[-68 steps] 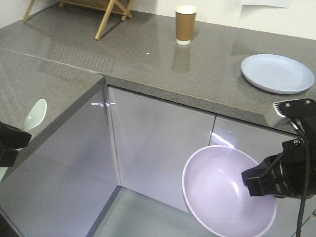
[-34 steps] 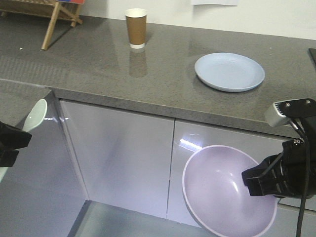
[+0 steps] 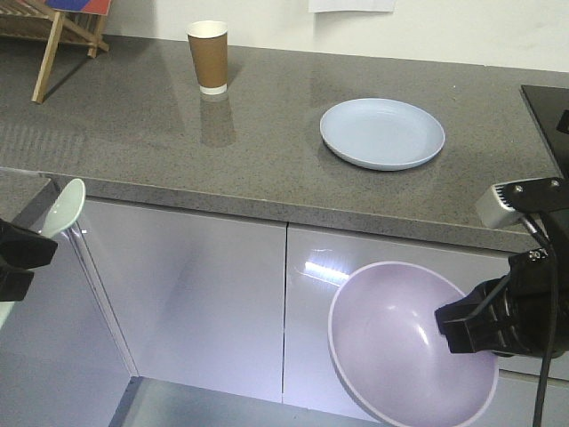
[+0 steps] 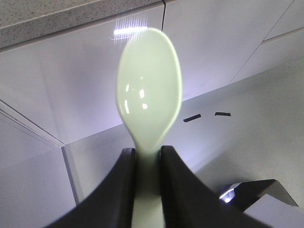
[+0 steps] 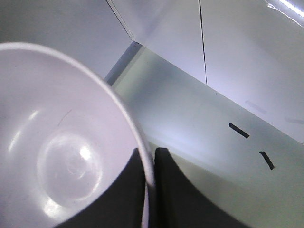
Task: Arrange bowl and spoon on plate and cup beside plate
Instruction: 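Turn the base toward the counter with the blue plate, holding both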
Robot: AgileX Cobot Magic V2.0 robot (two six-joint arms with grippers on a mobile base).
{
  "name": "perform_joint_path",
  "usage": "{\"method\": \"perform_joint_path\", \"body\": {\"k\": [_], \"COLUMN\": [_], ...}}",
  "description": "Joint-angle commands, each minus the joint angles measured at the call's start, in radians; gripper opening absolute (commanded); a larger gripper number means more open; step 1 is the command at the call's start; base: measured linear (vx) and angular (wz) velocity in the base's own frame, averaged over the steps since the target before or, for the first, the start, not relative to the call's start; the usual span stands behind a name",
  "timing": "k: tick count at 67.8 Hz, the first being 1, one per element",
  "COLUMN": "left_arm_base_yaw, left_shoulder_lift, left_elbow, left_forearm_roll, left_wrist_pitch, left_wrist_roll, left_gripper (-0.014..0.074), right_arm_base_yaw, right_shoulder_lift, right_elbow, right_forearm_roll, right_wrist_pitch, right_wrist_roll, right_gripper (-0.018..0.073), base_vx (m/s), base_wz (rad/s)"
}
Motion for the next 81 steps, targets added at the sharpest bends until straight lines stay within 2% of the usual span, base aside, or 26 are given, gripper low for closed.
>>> {"method": "perform_joint_path", "body": {"k": [1,81], "left_arm_base_yaw": [-0.004,-0.004], "left_shoulder_lift": [-0.019,-0.019], "left_elbow": [-0.025,-0.025], "left_forearm_roll": [-0.034,-0.034], "left_wrist_pitch": [-0.044,-0.044], "left_wrist_roll": [0.001,0.001], "left_gripper": [0.0065,0.0065], "right_arm_base_yaw": [0.0,0.0], "right_shoulder_lift": [-0.017,-0.017], "right_elbow": [-0.024,-0.024], "right_forearm_roll": [0.027,0.026], "right_wrist_pitch": [-0.035,-0.019], "right_wrist_roll": [-0.002,-0.002], "right_gripper": [-0.0001,-0.0001], "base_vx": [0.02,0.06], "base_wz": [-0.06,0.0]}}
